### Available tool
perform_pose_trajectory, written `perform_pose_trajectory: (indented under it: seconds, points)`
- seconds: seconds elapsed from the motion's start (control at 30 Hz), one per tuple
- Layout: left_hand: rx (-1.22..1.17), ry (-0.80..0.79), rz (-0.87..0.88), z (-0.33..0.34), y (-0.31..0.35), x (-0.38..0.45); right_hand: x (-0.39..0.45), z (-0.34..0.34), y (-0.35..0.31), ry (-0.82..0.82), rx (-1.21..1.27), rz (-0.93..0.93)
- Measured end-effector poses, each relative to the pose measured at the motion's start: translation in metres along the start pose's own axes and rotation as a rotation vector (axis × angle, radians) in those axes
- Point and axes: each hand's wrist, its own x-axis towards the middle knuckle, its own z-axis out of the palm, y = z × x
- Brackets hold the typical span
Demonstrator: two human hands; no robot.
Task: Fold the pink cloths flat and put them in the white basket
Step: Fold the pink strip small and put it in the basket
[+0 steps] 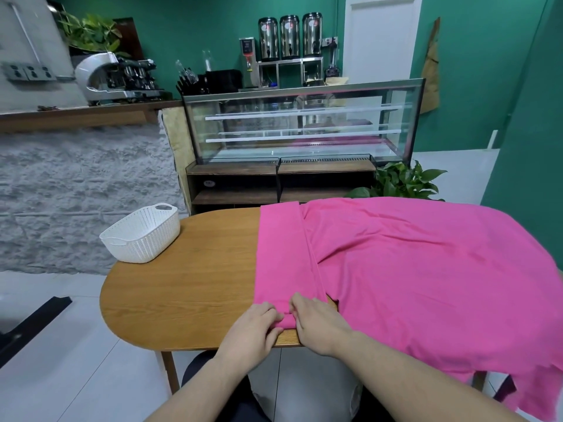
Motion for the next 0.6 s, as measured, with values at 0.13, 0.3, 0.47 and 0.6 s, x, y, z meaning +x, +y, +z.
perform_pose_trajectory:
  seconds: [0.13,0.3,0.47,0.6]
  points:
    - [0.015,0.002,0.042,-0.001,-0.003,0.002,-0.008,0.005,0.0,0.083,-0.09,-0.047]
    - [0.013,0.012,-0.017,0.006,-0.002,0.004,-0.016,0.023,0.005,0.284,-0.24,-0.15]
    - [0.007,-0.014,-0.132,0.012,0.005,0.005,-0.012,0.026,0.007,0.316,-0.204,-0.143]
    - [0.054,-0.009,-0.18,0.013,0.011,0.005,-0.003,0.018,0.012,0.219,-0.249,-0.178]
